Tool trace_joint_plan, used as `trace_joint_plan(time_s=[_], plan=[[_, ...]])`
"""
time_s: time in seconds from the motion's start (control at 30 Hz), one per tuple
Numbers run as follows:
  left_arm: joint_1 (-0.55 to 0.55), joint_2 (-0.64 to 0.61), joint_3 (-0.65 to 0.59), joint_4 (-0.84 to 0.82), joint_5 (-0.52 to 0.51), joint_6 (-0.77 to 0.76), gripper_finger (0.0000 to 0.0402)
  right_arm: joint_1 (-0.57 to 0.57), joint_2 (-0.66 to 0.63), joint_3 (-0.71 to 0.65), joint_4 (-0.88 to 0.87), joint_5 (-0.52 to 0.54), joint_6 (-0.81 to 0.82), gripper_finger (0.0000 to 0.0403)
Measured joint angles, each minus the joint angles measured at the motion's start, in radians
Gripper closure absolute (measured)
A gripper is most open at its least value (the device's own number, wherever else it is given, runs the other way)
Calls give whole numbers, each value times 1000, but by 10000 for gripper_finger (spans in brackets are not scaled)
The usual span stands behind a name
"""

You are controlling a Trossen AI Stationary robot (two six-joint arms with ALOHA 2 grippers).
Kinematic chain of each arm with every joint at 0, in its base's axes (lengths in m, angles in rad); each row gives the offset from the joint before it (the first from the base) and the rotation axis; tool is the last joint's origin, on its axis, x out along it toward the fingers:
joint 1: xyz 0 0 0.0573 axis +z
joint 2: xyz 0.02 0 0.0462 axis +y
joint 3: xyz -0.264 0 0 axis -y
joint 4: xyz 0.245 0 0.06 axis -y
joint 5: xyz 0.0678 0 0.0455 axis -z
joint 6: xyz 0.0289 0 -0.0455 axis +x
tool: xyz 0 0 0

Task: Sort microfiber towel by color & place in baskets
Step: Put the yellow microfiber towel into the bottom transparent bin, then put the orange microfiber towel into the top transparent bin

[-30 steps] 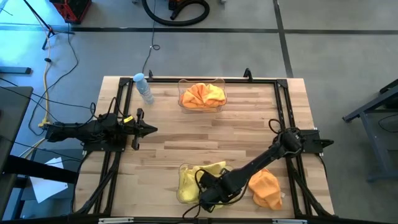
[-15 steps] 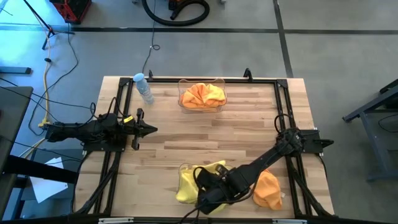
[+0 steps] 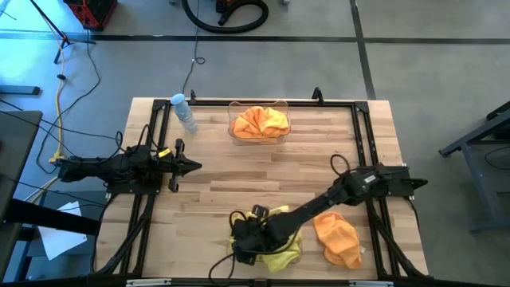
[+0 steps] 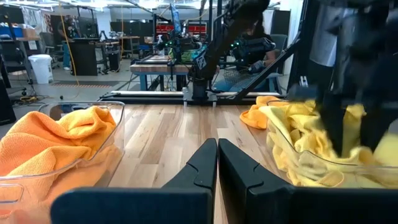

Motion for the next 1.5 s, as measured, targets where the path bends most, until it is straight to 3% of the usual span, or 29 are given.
trace_joint_plan(time_s=[0.3, 0.67, 0.9, 1.03, 1.2, 1.37, 1.5], plan=[[0, 0, 0, 0, 0, 0, 398, -13, 34, 0, -5, -22, 17, 259], [0, 0, 0, 0, 0, 0, 398, 17, -96, 0, -20, -23, 102, 259], [0, 0, 0, 0, 0, 0, 398, 30, -125, 0, -37, -26, 265, 257], [0, 0, 0, 0, 0, 0, 398, 19, -126, 0, -183, -92, 349, 240], [0, 0, 0, 0, 0, 0, 398, 43, -141, 0, -371, -90, 386, 196], [0, 0, 0, 0, 0, 0, 398, 112, -171, -1, -559, -28, 438, 155], [0, 0, 0, 1, 0, 0, 398, 169, -201, -12, -548, 31, 419, 140]])
